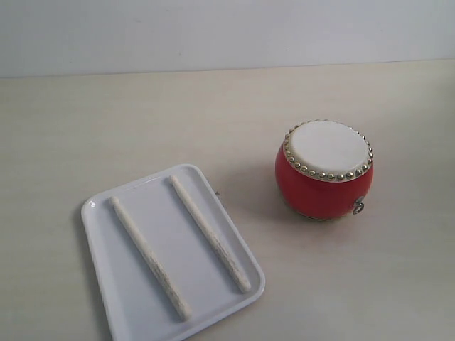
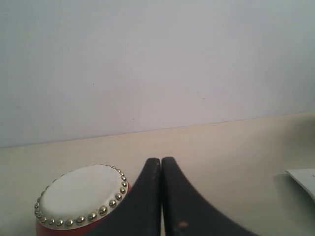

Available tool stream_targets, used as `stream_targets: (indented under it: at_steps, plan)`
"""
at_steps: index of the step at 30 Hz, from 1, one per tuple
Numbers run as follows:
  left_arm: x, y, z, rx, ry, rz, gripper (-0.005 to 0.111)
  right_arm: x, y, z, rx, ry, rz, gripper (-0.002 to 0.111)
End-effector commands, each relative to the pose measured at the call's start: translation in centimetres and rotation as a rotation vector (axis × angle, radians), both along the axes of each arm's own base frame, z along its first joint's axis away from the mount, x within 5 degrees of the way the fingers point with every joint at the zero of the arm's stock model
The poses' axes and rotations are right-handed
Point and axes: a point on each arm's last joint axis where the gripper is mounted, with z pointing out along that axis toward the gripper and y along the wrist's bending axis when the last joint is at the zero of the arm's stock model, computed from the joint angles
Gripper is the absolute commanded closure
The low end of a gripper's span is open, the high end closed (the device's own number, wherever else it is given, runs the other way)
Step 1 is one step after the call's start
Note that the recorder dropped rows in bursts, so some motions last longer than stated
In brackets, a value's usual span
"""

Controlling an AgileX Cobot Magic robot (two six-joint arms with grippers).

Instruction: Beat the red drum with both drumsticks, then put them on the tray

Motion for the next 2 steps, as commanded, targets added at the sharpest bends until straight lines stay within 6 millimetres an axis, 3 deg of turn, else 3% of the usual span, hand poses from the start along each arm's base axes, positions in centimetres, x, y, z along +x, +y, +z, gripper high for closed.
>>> stream_targets:
  at_steps: [1, 2]
  plan:
    - [-0.03, -0.01, 0.04, -0.006, -0.008, 0.0, 0.107, -0.03, -0.03, -0.19, -0.003, 0.004, -0.005, 0.108]
    - [-0.03, -0.01, 0.04, -0.006, -0.008, 0.0, 0.107, -0.03, -0.03, -0.19, -0.003, 0.004, -0.005, 0.108]
